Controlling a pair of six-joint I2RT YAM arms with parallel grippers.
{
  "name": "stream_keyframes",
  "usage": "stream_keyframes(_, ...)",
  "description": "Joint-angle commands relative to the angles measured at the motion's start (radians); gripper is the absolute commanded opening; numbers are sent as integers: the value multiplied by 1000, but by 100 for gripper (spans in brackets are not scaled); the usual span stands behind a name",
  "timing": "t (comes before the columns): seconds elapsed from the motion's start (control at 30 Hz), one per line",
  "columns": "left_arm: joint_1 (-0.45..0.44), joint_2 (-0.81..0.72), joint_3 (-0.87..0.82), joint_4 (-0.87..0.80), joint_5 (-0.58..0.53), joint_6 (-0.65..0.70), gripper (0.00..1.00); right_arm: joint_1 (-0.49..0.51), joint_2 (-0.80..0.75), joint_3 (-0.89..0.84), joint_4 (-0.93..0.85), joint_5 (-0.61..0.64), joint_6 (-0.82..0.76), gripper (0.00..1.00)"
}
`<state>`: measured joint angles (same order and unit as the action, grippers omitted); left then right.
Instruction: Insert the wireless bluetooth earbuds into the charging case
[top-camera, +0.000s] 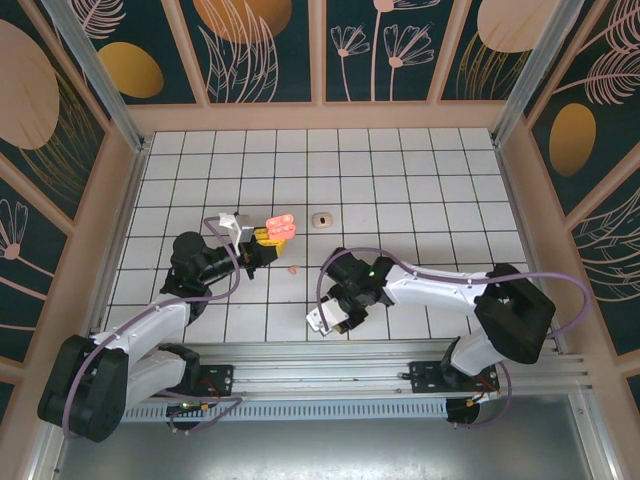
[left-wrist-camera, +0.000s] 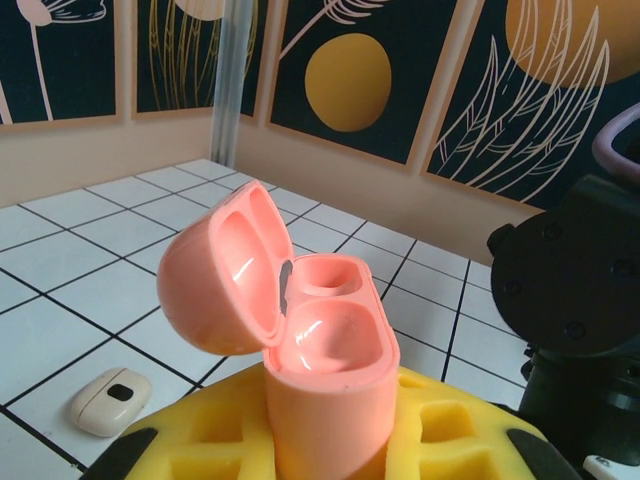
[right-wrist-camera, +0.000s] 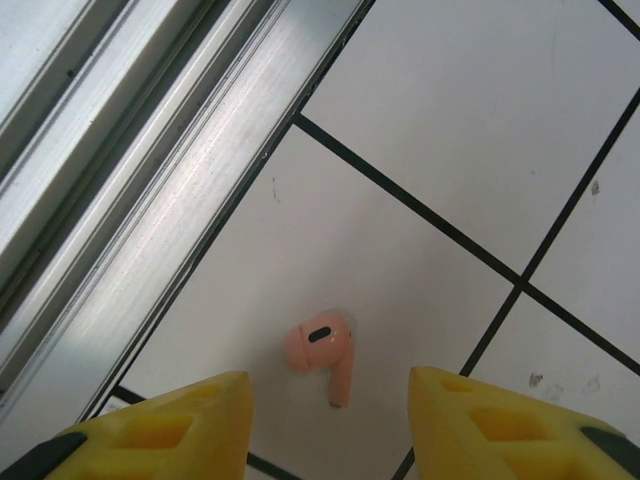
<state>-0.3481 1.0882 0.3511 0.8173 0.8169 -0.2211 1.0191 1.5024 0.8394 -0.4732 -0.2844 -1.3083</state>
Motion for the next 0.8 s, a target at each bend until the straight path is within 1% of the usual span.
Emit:
stream_keyframes(0.0, -5, -7, 14, -9, 1, 17, 9, 9, 35, 2, 36, -15, -42, 44)
stream_keyframes(0.5, -4, -5, 23, -40, 6, 25, 10, 3, 113, 1, 54, -12, -66, 40)
stream_keyframes(0.77, -6, -8, 27, -56, 3, 34, 10, -3, 135, 10, 57, -19, -65, 35)
